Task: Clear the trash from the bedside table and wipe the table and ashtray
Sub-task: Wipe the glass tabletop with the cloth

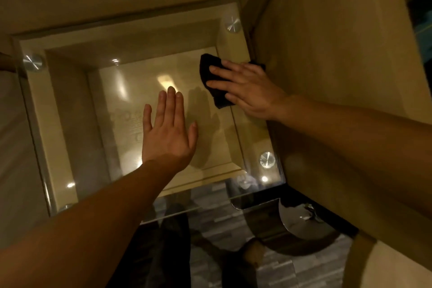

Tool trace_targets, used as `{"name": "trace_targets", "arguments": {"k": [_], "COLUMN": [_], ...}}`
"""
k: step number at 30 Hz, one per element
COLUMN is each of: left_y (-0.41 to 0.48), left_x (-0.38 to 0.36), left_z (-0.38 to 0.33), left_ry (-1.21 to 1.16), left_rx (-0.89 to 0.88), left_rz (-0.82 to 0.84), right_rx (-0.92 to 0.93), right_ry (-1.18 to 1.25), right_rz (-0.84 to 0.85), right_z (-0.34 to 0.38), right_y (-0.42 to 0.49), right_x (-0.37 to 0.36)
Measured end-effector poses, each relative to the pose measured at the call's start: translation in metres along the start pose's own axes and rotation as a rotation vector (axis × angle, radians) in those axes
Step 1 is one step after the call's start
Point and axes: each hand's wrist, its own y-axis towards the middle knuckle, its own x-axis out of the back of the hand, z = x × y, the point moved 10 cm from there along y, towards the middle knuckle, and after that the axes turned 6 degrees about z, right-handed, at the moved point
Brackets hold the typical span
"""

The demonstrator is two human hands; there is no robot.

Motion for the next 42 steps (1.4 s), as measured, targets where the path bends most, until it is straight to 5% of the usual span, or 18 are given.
{"name": "trace_targets", "arguments": {"k": [28,34,37,40,42], "left_y": [0.001,0.002,-0.006,-0.037,-0.073], "left_x": [0.001,0.0,0.022,0.06,0.076], "left_z": [0.001,0.003,0.002,-0.04,-0.087], "left_ry": [-0.007,-0.076,-0.319,-0.515,-0.671], "left_rx": [-0.036,-0.049,-0.043,-0.208,-0.349], "left_rz": [-0.075,0.016,0.075,0.135,0.322], "right_rx": [-0.123,-0.299,-0.47,-0.63,-0.691], "right_ry": [0.242,0.54,0.99,1.329,1.486], "right_rz": [-0.009,0.038,0.025,-0.069,-0.176], "right_z": [0.095,0.112,0.113,0.114,0.118], "right_y": [-0.168,-0.196,-0.215,-0.241,-0.263], "right_x": [-0.078,-0.077,-0.072,-0.054,-0.043]}}
